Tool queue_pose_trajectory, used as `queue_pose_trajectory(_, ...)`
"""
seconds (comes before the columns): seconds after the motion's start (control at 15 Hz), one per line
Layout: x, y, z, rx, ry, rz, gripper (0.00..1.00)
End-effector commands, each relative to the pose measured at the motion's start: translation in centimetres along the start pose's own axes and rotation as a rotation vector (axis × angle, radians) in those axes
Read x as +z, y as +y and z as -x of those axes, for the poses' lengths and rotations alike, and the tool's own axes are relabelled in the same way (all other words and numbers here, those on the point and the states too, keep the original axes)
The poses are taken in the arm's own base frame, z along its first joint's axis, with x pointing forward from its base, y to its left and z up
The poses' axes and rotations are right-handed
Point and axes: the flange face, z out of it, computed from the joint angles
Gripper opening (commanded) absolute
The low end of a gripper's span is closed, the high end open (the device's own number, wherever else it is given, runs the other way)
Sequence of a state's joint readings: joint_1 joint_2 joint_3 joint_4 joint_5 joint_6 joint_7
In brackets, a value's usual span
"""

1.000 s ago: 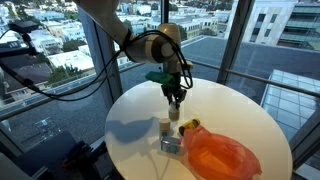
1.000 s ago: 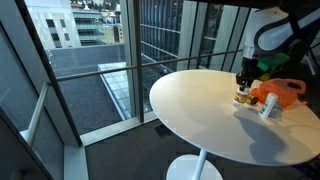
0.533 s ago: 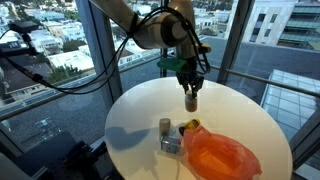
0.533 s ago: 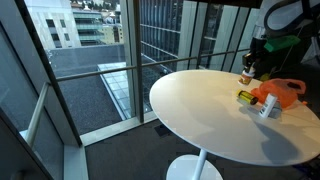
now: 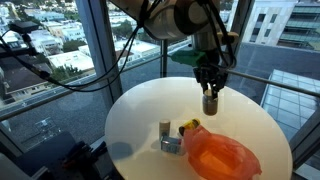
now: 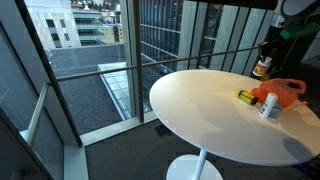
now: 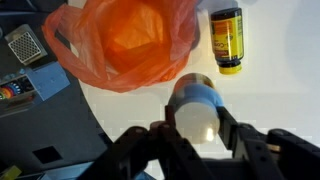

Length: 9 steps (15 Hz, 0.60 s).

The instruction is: Put the bottle in the plastic bag

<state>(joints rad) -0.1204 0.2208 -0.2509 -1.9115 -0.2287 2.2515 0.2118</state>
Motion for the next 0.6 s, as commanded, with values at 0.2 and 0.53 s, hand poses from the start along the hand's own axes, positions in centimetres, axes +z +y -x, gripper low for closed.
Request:
queue_pose_trajectory(0.2,0.2,7.0,0.7,0.105,-0.038,0.046,0.19)
queue_pose_trajectory(0.53,3.8,8.9,1.8,0.107,-0.071,0.066,0.19)
